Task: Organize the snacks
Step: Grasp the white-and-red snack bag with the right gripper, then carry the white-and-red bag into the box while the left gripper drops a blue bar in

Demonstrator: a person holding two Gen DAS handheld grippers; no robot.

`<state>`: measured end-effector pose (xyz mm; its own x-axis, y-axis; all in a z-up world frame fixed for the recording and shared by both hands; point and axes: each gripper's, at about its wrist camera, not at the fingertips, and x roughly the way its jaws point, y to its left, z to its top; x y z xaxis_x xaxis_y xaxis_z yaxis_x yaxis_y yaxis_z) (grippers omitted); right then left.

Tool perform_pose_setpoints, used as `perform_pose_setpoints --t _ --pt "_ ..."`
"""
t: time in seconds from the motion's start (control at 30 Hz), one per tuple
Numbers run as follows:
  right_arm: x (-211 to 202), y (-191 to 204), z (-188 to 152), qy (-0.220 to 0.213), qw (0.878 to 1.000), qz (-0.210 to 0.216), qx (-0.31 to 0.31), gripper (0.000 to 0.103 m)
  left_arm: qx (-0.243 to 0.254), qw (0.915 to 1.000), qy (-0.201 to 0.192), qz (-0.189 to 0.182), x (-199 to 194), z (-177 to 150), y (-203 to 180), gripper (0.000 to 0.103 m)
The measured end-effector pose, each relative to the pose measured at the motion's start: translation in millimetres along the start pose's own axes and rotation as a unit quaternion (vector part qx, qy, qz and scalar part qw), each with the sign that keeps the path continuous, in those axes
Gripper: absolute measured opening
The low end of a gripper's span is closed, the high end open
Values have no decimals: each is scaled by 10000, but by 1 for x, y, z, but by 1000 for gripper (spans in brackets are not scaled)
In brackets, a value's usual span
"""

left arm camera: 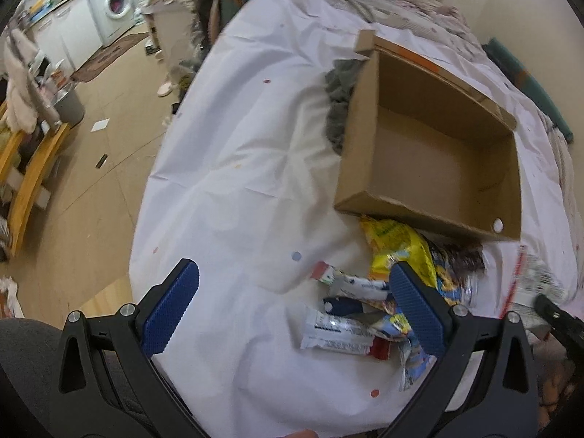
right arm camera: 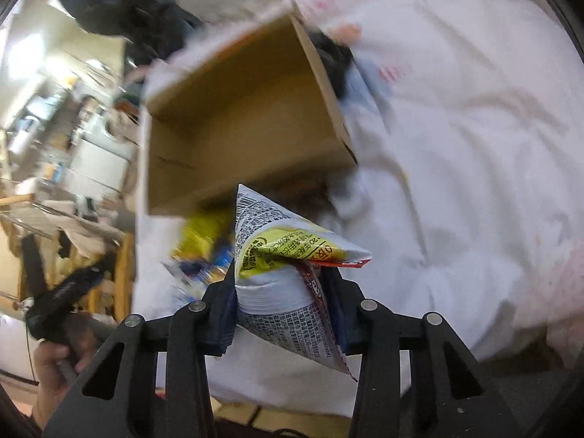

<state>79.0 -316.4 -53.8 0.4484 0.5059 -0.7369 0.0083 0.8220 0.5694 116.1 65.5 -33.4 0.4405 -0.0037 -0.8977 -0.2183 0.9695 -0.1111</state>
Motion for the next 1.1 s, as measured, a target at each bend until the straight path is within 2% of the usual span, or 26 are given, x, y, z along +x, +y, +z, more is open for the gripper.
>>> perform_pose_setpoints --t 0.13,0.2,0.3,0.4,0.6,0.83,1.03,1.1 --pt "4 -4 2 49 9995 170 263 43 29 9998 221 6 13 2 -2 103" --pt "8 -2 5 91 9992 182 353 43 67 9986 523 -89 28 0 -7 103" --pt "15 4 11 116 9989 246 385 43 144 9963 838 -115 46 -8 -20 102" --pt "23 2 6 180 9987 281 392 43 312 9948 956 -157 59 -15 -38 102" --pt "33 4 8 280 9987 241 340 43 870 9914 972 -39 79 -26 -75 102" --pt "35 -1 9 321 9984 235 405 43 1050 9888 1040 229 98 -28 -92 103" --pt "39 0 11 359 9984 224 373 43 1307 9865 924 333 106 -34 -101 103" --pt "41 1 11 383 9983 219 371 43 1323 9869 890 261 106 -35 -101 97"
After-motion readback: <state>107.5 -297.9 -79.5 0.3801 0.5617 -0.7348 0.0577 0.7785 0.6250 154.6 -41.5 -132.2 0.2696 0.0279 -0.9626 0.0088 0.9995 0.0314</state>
